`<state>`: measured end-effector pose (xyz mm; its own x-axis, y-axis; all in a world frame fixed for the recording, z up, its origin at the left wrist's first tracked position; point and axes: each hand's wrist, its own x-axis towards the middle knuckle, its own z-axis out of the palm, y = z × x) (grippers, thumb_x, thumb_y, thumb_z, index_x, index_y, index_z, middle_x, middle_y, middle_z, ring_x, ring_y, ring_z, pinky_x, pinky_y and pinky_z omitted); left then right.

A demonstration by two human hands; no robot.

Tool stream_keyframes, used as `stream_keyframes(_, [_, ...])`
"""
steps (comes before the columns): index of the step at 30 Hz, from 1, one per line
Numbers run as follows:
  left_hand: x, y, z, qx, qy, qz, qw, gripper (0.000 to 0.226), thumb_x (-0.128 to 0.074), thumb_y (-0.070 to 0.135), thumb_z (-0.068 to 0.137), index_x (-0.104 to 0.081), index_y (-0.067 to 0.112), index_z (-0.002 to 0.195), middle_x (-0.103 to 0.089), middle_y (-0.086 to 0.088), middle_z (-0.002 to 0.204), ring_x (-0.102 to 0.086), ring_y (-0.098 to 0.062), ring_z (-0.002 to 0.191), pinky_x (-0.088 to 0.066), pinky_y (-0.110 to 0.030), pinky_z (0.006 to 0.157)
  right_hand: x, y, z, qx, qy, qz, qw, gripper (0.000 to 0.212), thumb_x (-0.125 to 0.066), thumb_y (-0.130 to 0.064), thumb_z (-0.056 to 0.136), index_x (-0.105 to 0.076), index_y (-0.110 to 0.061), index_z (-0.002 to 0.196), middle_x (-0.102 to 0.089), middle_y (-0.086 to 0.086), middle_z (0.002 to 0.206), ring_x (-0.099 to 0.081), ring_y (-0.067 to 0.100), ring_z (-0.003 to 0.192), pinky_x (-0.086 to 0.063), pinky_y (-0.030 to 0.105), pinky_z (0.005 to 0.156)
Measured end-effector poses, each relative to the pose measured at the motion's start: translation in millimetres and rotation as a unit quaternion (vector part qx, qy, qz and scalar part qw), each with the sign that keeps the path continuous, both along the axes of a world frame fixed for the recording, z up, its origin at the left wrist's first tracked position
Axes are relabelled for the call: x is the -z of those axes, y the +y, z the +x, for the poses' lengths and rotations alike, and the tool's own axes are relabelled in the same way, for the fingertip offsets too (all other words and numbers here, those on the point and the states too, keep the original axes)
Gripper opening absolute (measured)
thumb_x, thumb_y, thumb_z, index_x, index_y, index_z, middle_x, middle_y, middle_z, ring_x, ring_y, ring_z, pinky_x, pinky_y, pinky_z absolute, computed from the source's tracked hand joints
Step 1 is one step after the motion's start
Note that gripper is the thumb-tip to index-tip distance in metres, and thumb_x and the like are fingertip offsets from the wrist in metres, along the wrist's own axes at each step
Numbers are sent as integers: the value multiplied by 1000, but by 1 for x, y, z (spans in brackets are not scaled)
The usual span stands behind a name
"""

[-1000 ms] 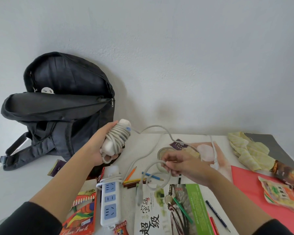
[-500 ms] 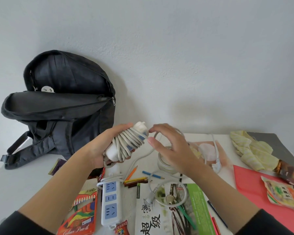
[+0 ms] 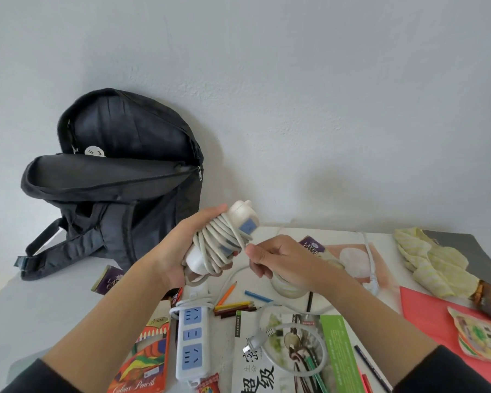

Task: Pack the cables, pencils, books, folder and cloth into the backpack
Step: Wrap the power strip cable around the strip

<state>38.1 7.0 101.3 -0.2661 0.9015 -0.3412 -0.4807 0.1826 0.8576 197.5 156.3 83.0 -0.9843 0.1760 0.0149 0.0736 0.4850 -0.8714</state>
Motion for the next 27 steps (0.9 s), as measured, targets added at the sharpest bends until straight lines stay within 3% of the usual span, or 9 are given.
stream_keyframes(3, [-2, -3, 3, 40, 6, 3, 999, 58, -81, 49, 76, -65, 2, 106, -63, -16, 78, -61, -26, 58, -52, -32, 52, -2, 10, -4, 1, -75, 122, 990, 68, -47, -77, 83, -55, -12, 66, -40, 4, 64, -35, 13, 57, -28, 30, 62])
stream_keyframes(6, [-9, -6, 7, 65, 1, 27, 997, 69, -97, 47, 54, -72, 7, 105, -66, -16, 79, -65, -25, 61, -56, -34, 56, -4, 30, -3, 23, -154, 179, 972, 65, -62, -61, 91, -62, 4, 93, -43, 6, 72, -38, 14, 63, -29, 32, 62])
stream_keyframes(9, [-16, 4, 14, 145, 166, 30, 975, 95, -94, 69, 35, -62, 3, 95, -61, -9, 71, -63, -11, 58, -50, -24, 61, -3, 48, 1, 42, -167, 30, 985, 39, -65, -33, 93, -50, 0, 78, -32, 7, 66, -28, 14, 54, -26, 28, 54])
stream_keyframes(12, [-15, 6, 19, 168, 273, -43, 946, 75, -87, 68, 59, -59, 17, 107, -65, 5, 75, -59, -14, 69, -43, -31, 71, -3, 52, -4, 97, -103, -117, 983, 27, -72, -10, 88, -52, -15, 69, -38, 6, 65, -28, 12, 50, -27, 25, 47])
stream_keyframes(14, [-5, 4, 19, 186, 396, -106, 893, 59, -79, 70, 72, -56, 31, 110, -60, 15, 71, -52, -11, 70, -38, -33, 71, -11, 44, -8, 92, -76, -185, 975, 27, -71, 2, 87, -56, -17, 75, -37, 0, 64, -27, 12, 53, -25, 23, 46])
stream_keyframes(16, [10, 10, 19, 169, 516, -159, 825, 57, -71, 78, 72, -51, 38, 107, -61, 10, 80, -53, -13, 72, -41, -34, 71, -21, 29, -12, 76, -74, -188, 976, 20, -69, 2, 89, -60, -13, 81, -38, -5, 61, -28, 9, 50, -25, 21, 45])
stream_keyframes(17, [16, 13, 18, 150, 518, -175, 824, 59, -70, 80, 71, -50, 38, 106, -66, 5, 89, -59, -15, 78, -45, -35, 76, -26, 18, -13, 77, -72, -141, 984, 15, -69, 0, 90, -63, -12, 82, -42, -5, 61, -32, 6, 48, -26, 19, 47])
stream_keyframes(20, [23, 16, 9, 47, 402, -145, 903, 57, -74, 73, 73, -56, 32, 108, -76, -3, 95, -69, -18, 86, -53, -43, 86, -26, -9, -19, 129, -3, 69, 989, 6, -64, -13, 96, -64, -17, 92, -62, -5, 79, -49, -2, 51, -34, 12, 54])
stream_keyframes(27, [21, 19, 2, -49, 313, -63, 946, 36, -63, 48, 96, -62, 17, 114, -74, -12, 98, -69, -20, 84, -54, -42, 85, -10, -33, -16, 114, 169, 222, 953, 13, -49, -5, 103, -51, -10, 115, -53, -3, 89, -48, -2, 66, -33, 13, 60])
